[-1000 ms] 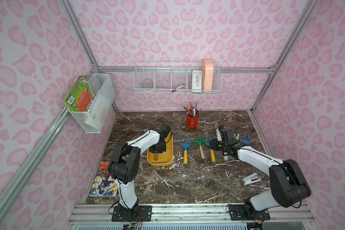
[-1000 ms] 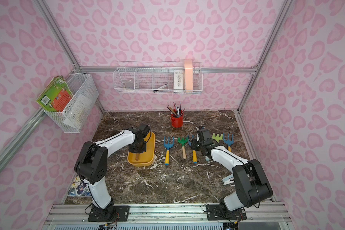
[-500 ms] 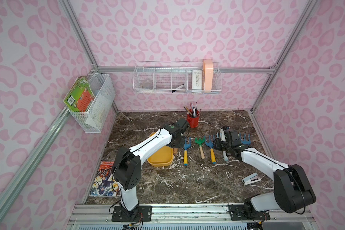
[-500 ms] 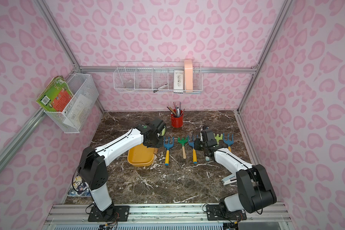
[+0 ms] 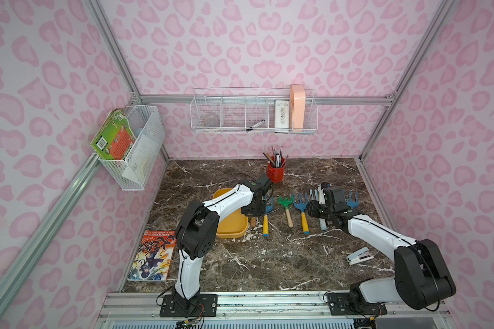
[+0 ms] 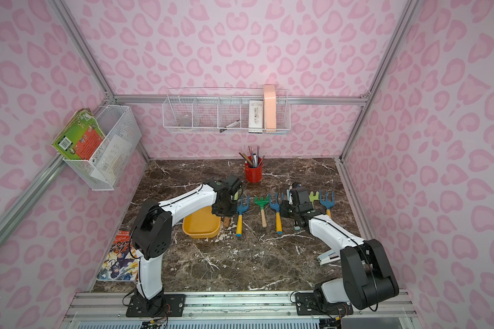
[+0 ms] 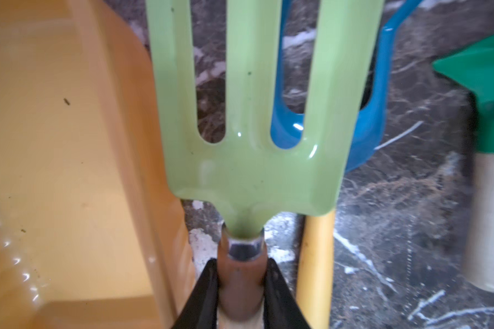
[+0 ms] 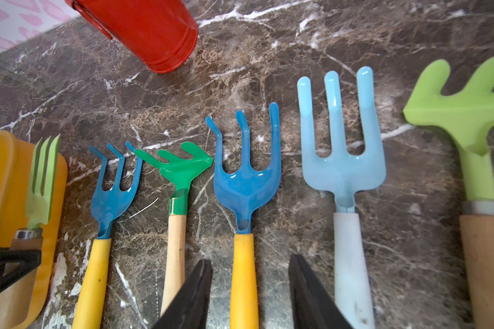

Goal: Take the hand rake out of the storage box
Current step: Place the rake at the center of the board.

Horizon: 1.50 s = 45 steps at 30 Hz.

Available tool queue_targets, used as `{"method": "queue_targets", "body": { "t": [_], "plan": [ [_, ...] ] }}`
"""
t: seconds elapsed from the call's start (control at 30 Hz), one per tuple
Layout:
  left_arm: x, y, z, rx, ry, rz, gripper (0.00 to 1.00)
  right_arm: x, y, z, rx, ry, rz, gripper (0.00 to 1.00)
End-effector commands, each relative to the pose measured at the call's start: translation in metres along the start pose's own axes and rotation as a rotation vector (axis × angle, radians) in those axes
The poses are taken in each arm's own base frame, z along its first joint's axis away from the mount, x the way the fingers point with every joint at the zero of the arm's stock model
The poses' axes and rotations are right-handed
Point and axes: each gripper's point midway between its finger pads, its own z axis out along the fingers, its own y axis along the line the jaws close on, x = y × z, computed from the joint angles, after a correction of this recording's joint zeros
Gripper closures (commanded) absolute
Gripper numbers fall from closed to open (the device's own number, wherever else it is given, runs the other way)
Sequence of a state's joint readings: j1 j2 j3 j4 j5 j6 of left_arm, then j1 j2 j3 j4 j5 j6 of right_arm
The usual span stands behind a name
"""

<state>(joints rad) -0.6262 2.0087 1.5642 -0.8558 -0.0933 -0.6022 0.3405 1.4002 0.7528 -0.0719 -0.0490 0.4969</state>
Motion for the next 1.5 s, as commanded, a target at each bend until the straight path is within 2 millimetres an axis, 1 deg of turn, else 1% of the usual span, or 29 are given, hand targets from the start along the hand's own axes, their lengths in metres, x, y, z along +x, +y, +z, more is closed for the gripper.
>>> {"method": "queue_targets", "body": {
  "t": [0.0, 0.13, 0.2, 0.4, 0.53, 0.77, 0.97, 1.1, 1.27, 1.47],
  "plan": [
    [-0.002, 0.011, 0.0, -0.011, -0.004, 0.014, 0.8, -0.002, 0.003, 0.002, -0.014, -0.007, 0.005, 0.54],
    [0.0, 0.028, 0.004, -0.064, 0.016, 0.035, 0.8, -0.001, 0.004, 0.005, -0.021, -0.002, 0.008, 0.54],
    [0.002, 0.031, 0.005, -0.072, 0.025, 0.042, 0.8, -0.001, 0.005, 0.005, -0.021, 0.0, 0.008, 0.54],
    [0.006, 0.025, 0.015, -0.089, 0.061, 0.027, 0.79, -0.004, 0.007, 0.005, -0.025, 0.0, 0.004, 0.54],
    [0.004, 0.024, 0.02, -0.102, 0.07, 0.008, 0.79, -0.006, 0.006, 0.003, -0.016, -0.005, -0.006, 0.54],
    [0.005, 0.027, 0.028, -0.133, 0.096, -0.015, 0.79, -0.006, 0.005, 0.001, -0.013, -0.005, -0.01, 0.54],
    [0.007, 0.023, 0.035, -0.123, 0.111, -0.007, 0.79, -0.006, 0.005, 0.002, -0.013, -0.004, -0.01, 0.54],
    [0.007, 0.02, 0.037, -0.114, 0.113, 0.002, 0.78, -0.006, 0.006, 0.002, -0.013, -0.004, -0.012, 0.54],
    [0.007, 0.014, 0.038, -0.107, 0.115, 0.019, 0.75, -0.006, 0.005, 0.003, -0.011, -0.001, -0.011, 0.54],
    [0.007, 0.016, 0.034, -0.114, 0.106, 0.011, 0.66, -0.005, 0.005, 0.002, -0.012, 0.0, -0.013, 0.54]
  ]
}}
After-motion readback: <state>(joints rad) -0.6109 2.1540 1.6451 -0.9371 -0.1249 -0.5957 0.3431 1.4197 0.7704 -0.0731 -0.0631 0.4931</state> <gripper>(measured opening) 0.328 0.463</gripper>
